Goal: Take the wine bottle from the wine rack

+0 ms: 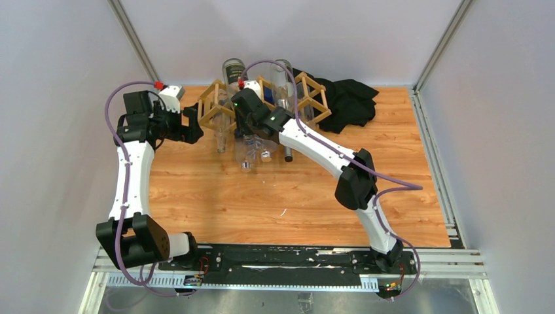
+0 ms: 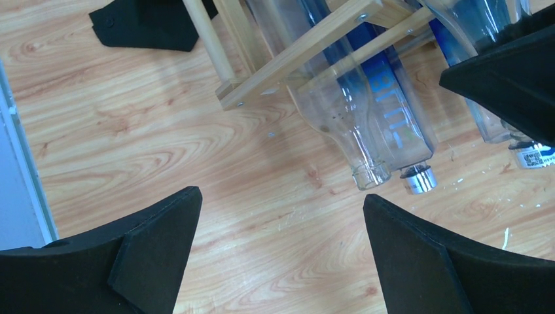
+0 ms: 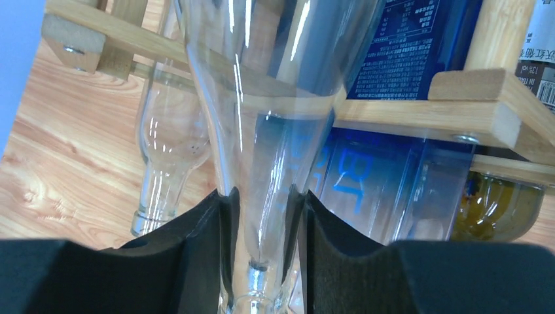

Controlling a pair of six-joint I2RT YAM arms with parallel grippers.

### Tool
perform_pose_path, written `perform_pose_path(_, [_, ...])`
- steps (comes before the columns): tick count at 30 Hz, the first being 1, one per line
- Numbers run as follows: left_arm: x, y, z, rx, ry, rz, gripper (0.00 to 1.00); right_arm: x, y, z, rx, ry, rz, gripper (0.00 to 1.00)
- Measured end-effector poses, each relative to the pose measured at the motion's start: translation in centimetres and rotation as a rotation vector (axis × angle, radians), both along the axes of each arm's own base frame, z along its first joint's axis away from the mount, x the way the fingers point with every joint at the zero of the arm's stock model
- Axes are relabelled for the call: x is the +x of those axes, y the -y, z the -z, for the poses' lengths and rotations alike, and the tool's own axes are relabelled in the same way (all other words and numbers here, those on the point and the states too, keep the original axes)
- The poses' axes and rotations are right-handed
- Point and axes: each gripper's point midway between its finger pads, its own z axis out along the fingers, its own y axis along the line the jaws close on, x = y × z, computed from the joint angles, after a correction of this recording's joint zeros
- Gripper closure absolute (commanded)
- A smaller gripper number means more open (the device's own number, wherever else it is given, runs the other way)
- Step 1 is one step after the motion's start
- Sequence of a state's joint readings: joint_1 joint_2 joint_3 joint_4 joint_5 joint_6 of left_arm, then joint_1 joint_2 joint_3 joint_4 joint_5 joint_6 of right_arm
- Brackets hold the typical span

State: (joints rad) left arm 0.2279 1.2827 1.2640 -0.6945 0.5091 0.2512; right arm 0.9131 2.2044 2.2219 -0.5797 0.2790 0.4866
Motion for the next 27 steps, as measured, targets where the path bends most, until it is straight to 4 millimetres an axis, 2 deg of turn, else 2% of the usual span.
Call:
perform_pose_path(3, [-0.2,0.3,-0.1,0.004,0.007,0.025,0.00,-0.4,0.2,-0.4,0.024,-0.001,-0.007,1.00])
perform_pose_path(8, [-0.4,0.9,-0.9,0.040,0.037,0.083,0.00,-2.2,1.0,-1.5,0.055,-0.024,-0.041,1.00])
perform_pose_path(12, [-0.5,1.8,-1.7,0.084,0.065,0.145,0.00,-3.1,1.8,-2.6,0.106,-0.057,-0.062,1.00])
perform_pose_path(21, [-0.4,2.3,-3.6,0.162,0.148,0.251,0.00,-4.9,3.7,-5.4,0.248,-0.136,-0.111,1.00])
perform_pose_path(27, [-0.5,3.4,-4.1,0.181,0.199,0.347,0.00,-6.3,4.6,-5.8,0.314,-0.216,-0.146,1.00])
